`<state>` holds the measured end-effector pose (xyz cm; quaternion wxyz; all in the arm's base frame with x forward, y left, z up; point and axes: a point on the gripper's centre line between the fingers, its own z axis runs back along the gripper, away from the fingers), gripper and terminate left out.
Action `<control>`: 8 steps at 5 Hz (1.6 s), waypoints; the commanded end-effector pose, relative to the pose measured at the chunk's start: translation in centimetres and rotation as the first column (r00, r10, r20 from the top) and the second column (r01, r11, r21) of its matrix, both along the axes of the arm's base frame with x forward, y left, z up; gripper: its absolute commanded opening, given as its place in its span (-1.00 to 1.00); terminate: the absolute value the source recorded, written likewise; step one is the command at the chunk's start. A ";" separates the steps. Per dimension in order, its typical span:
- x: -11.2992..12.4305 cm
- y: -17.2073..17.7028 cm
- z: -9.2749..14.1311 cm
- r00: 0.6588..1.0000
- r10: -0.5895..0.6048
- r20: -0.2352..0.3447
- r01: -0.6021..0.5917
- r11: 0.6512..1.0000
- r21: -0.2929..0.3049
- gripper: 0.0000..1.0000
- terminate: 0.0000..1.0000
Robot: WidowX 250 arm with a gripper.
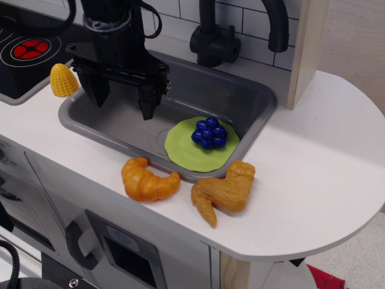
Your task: Take blueberries off plate sink
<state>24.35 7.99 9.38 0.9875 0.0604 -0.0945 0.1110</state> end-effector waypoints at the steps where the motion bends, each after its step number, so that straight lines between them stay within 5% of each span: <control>1: 0.0 0.0 0.0 1.000 0.000 0.000 0.000 1.000 0.000 1.00 -1.00; 4: 5.8 -3.4 -2.6 0.976 0.189 0.107 -0.179 0.979 -0.100 1.00 -1.00; 8: 8.9 -4.8 -5.6 0.942 0.260 0.214 -0.242 0.964 -0.107 1.00 -1.00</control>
